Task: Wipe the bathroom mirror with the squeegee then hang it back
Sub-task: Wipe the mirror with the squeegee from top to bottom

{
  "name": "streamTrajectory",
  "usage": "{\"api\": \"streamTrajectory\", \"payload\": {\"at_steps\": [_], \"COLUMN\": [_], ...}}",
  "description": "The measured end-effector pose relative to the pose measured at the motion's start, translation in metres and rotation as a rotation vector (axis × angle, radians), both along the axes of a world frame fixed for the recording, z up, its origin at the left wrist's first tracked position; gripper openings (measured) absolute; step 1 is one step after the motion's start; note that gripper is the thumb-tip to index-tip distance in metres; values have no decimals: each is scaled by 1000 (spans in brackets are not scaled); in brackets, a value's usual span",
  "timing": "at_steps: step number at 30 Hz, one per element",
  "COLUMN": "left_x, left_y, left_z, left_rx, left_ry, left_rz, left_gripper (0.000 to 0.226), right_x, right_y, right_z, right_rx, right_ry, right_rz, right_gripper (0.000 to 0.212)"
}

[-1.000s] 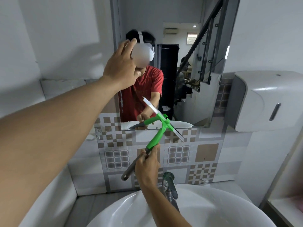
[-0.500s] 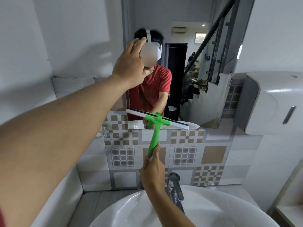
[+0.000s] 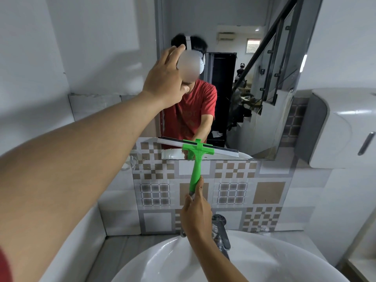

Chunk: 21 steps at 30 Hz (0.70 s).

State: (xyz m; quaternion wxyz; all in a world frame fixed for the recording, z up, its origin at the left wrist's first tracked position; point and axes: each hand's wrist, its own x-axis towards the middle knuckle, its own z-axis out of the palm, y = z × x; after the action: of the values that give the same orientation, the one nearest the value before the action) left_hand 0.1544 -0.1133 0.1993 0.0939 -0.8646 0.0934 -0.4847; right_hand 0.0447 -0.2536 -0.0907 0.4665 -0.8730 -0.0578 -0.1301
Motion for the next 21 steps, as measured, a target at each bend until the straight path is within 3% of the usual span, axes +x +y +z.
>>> {"api": "streamTrajectory", "payload": {"at_steps": [7, 11, 15, 21], "left_x": [0, -1, -2, -2], "left_y": [0, 0, -3, -3], "left_z": [0, 1, -1, -1], "left_rx": [-46, 10, -40, -27], "left_ry": [24, 5, 30, 31], "left_rz": [-3, 4, -16, -17], "left_gripper": [83, 67, 79, 75], "right_x": [-1, -2, -4, -10], "right_y": [-9, -12, -16, -19], "right_z": [-17, -21, -26, -18], "right_rx": [-216, -227, -239, -233], "right_ry": [35, 53, 69, 96], "right_rz": [-44, -58, -57, -51], "right_gripper": [88, 90, 91, 88]}}
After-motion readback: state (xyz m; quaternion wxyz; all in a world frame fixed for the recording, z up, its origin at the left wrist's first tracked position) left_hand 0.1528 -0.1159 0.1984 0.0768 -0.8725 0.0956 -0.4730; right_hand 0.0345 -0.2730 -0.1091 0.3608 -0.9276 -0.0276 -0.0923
